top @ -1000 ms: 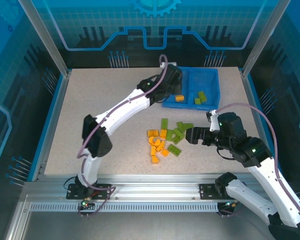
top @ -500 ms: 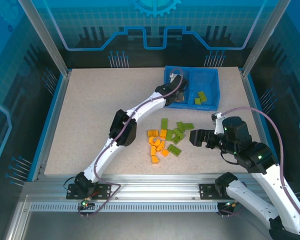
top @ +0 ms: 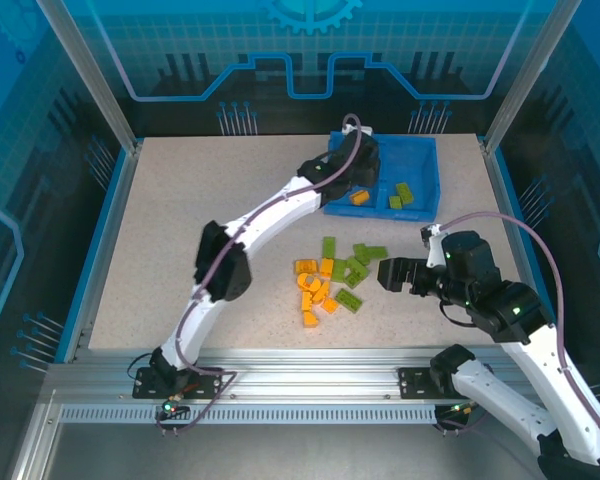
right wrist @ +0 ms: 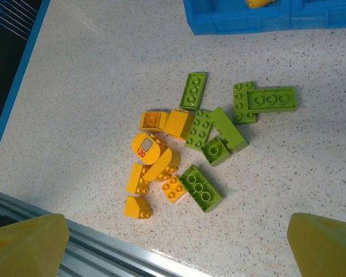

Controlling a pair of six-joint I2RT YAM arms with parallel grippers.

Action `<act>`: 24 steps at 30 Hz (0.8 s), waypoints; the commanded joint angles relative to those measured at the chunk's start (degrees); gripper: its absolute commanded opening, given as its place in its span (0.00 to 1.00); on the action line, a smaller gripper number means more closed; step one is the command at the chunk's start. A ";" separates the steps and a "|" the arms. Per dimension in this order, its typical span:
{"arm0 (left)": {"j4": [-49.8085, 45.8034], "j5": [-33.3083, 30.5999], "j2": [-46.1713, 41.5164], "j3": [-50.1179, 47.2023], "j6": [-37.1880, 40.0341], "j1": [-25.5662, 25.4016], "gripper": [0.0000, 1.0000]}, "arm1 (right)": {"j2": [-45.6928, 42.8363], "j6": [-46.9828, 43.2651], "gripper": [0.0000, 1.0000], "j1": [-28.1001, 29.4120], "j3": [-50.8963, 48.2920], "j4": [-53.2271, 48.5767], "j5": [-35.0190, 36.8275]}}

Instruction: Sort the legos into containers by color

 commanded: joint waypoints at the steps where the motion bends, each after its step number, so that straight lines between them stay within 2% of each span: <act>1: 9.90 3.05 -18.60 -15.91 0.59 -2.61 0.51 | 1.36 -0.52 0.99 0.54 -1.32 0.46 0.16; 6: 16.05 5.86 -41.29 -39.98 7.97 -7.30 0.49 | 6.88 -2.38 1.00 0.53 -3.49 3.70 -1.57; 11: 11.75 17.36 -60.08 -56.47 21.19 -9.46 0.52 | 17.08 -6.88 0.98 0.53 -5.17 9.02 -0.50; 14: 3.73 23.11 -66.80 -60.71 31.53 -9.76 0.64 | 24.85 -10.01 0.92 0.53 -5.19 13.01 0.16; 16: -1.08 24.74 -70.74 -63.90 39.16 -10.13 0.76 | 30.65 -11.68 0.87 0.51 -5.18 15.87 -0.12; 20: -3.26 26.29 -77.35 -72.05 51.19 -10.55 0.98 | 40.48 -11.97 0.78 0.53 -3.93 19.73 2.25; 24: -3.68 27.26 -80.22 -76.63 57.88 -11.49 0.99 | 47.82 -10.56 0.72 0.60 -2.63 22.86 3.39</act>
